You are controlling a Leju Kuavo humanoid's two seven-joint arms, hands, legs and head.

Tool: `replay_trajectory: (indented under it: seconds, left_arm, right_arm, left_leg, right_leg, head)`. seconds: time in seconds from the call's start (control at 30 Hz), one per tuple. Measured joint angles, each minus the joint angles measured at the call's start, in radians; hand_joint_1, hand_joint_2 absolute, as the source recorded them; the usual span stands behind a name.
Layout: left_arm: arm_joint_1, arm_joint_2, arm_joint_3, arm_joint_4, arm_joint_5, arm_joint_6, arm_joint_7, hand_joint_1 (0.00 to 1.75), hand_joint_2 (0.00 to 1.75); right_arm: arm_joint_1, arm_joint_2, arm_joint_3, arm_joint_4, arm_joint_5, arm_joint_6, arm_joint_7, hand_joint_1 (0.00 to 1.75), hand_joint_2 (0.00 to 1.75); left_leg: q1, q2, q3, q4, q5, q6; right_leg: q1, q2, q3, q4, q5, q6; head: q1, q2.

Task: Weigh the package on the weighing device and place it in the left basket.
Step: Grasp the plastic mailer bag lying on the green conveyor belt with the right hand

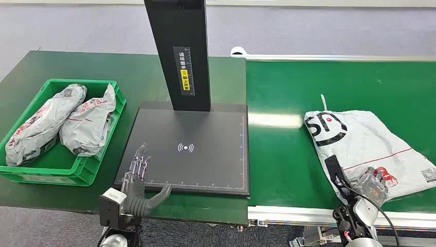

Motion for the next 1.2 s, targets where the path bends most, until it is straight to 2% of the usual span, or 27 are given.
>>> replay_trajectory:
  seconds: [0.57, 0.67, 0.77, 0.87, 1.03, 1.2]
  left_arm:
    - [0.000, 0.007, 0.002, 0.000, -0.001, 0.012, 0.001, 0.00, 1.75]
    - [0.000, 0.008, 0.002, 0.000, -0.001, 0.014, 0.001, 0.00, 1.75]
    - [0.001, 0.010, 0.005, -0.003, 0.007, 0.013, -0.001, 0.00, 1.75]
    - [0.002, 0.013, 0.017, -0.019, 0.018, 0.004, -0.009, 0.00, 1.75]
    - [0.000, 0.011, 0.060, -0.059, 0.003, -0.035, -0.020, 0.00, 1.75]
    - [-0.015, 0.005, 0.100, -0.085, -0.017, -0.049, -0.028, 0.00, 1.75]
  right_arm:
    - [0.011, 0.014, -0.078, -0.040, -0.153, 0.019, -0.140, 1.75, 1.75]
    - [0.032, 0.030, -0.077, -0.097, -0.195, 0.026, -0.189, 1.75, 1.75]
    - [0.078, 0.065, -0.060, -0.236, -0.286, 0.086, -0.255, 1.75, 1.75]
    - [0.145, 0.105, 0.009, -0.453, -0.411, 0.175, -0.305, 1.75, 1.75]
    - [0.233, 0.139, 0.211, -0.791, -0.590, 0.281, -0.335, 1.75, 1.75]
    - [0.249, 0.150, 0.425, -0.940, -0.691, 0.366, -0.359, 1.75, 1.75]
  left_leg:
    - [0.000, 0.000, 0.000, 0.000, 0.000, 0.000]
    - [0.000, 0.000, 0.000, 0.000, 0.000, 0.000]
    - [0.000, 0.000, 0.000, 0.000, 0.000, 0.000]
    - [0.000, 0.000, -0.001, -0.001, 0.000, 0.000]
    - [0.001, 0.001, -0.001, -0.001, 0.000, 0.000]
    - [0.001, 0.001, 0.000, -0.001, 0.001, 0.000]
  right_leg:
    - [0.000, 0.000, 0.000, 0.000, 0.000, 0.000]
    - [0.000, 0.000, 0.000, 0.000, 0.000, 0.000]
    - [0.000, 0.000, 0.000, 0.000, 0.000, 0.000]
    - [0.000, 0.000, 0.000, 0.000, 0.000, 0.000]
    - [0.001, 0.000, -0.001, 0.000, 0.000, 0.000]
    - [0.001, 0.000, 0.000, 0.000, 0.000, 0.000]
  head:
    - [0.000, 0.000]
    - [0.000, 0.000]
    - [0.000, 0.000]
    - [0.000, 0.000]
    - [0.000, 0.000]
    - [0.000, 0.000]
